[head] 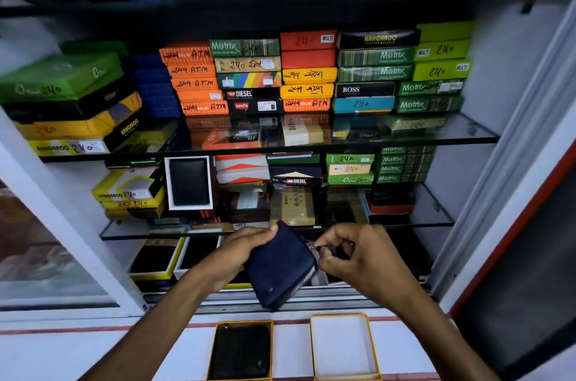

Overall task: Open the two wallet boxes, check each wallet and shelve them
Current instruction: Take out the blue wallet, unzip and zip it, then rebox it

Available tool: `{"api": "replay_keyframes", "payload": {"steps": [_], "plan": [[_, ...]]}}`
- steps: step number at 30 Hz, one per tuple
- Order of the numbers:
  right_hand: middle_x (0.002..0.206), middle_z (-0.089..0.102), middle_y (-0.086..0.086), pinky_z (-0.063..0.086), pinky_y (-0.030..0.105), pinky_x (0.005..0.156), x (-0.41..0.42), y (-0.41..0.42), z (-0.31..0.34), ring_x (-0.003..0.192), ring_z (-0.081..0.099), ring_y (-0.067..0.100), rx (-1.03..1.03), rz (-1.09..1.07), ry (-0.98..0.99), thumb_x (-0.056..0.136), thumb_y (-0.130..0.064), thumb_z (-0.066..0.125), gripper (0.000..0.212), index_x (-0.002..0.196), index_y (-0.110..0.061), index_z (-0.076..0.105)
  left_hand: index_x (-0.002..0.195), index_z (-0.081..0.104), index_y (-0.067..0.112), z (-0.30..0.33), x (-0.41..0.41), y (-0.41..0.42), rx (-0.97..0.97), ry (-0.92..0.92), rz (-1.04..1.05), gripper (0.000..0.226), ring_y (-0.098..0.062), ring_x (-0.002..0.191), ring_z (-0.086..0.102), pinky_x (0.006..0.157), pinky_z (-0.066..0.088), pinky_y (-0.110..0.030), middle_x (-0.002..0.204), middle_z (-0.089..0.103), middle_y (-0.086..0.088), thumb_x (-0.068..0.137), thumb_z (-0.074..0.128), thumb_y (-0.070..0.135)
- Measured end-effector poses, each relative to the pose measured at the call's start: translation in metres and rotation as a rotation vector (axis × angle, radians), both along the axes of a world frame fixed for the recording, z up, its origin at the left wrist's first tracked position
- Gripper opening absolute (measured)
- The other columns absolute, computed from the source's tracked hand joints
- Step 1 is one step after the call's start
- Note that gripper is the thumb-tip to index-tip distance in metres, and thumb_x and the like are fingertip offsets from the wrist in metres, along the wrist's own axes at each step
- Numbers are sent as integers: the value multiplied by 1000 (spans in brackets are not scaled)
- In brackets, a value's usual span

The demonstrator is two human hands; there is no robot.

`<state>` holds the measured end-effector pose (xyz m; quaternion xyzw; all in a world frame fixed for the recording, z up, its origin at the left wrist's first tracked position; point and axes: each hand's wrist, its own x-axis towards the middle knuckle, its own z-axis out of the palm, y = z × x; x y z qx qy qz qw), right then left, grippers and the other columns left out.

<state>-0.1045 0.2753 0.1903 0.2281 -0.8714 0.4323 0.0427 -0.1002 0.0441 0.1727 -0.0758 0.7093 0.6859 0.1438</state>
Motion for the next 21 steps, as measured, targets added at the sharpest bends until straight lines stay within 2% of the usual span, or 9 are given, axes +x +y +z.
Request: {"api": "replay_keyframes", "payload": {"steps": [3, 5, 8, 10, 12, 14, 16, 19, 21], "plan": [[51, 55, -20, 35, 4, 51, 10, -1, 9, 59, 55, -4, 17, -101, 103, 70, -20, 71, 8, 77, -23, 74, 91, 73, 15, -7, -6, -1, 120, -59, 210, 32, -22, 87, 69, 76, 52, -34, 94, 77, -6, 83, 62, 43], [56, 53, -27, 42, 8, 59, 15, -6, 9, 67, 57, -3, 53, -145, 153, 70, -24, 70, 9, 78, -26, 73, 98, 68, 16, -13, -9, 6, 196, -159, 302, 29, -26, 90, 67, 80, 51, -40, 97, 75, -8, 88, 58, 42], [63, 58, -27, 46, 14, 64, 22, -22, 3, 76, 58, 3, 16, -159, 187, 69, -23, 69, 12, 80, -27, 74, 99, 60, 12, -17, -17, 17, 354, -356, 423, 31, -26, 73, 58, 62, 41, -32, 88, 67, -13, 92, 53, 42], [71, 69, -19, 42, 14, 65, 24, -32, -4, 78, 59, 5, 51, -192, 271, 68, -25, 68, 14, 81, -27, 73, 105, 55, 11, -14, -21, 26, 491, -445, 470, 29, -26, 69, 51, 59, 38, -32, 84, 61, -15, 96, 45, 37], [80, 74, -14, 41, 15, 68, 22, -38, -11, 82, 61, 6, 82, -222, 299, 69, -28, 67, 16, 84, -28, 73, 100, 56, 6, -11, -22, 35, 592, -464, 497, 30, -27, 69, 51, 60, 45, -34, 81, 58, -18, 100, 36, 29], [85, 75, -13, 49, 19, 68, 19, -41, -17, 87, 61, 8, 84, -220, 274, 73, -30, 65, 17, 87, -29, 72, 88, 57, 2, -8, -21, 46, 662, -453, 490, 36, -29, 68, 53, 57, 53, -36, 77, 58, -20, 101, 31, 23], [86, 74, -13, 54, 26, 68, 16, -40, -21, 88, 62, 10, 85, -222, 266, 75, -29, 64, 16, 89, -29, 72, 88, 57, 1, -8, -21, 53, 716, -435, 493, 37, -30, 72, 54, 64, 51, -40, 80, 58, -22, 101, 28, 21], [89, 74, -14, 52, 25, 71, 12, -35, -24, 87, 59, 9, 73, -207, 255, 79, -28, 64, 16, 92, -29, 72, 113, 56, 2, -15, -24, 57, 760, -405, 519, 39, -34, 84, 56, 76, 45, -46, 94, 60, -26, 101, 26, 23], [92, 74, -16, 50, 23, 71, 11, -31, -24, 87, 56, 8, 77, -185, 249, 83, -29, 63, 16, 96, -31, 72, 128, 50, 3, -17, -26, 58, 780, -404, 525, 42, -35, 92, 55, 76, 46, -44, 102, 60, -27, 101, 27, 25]]}}
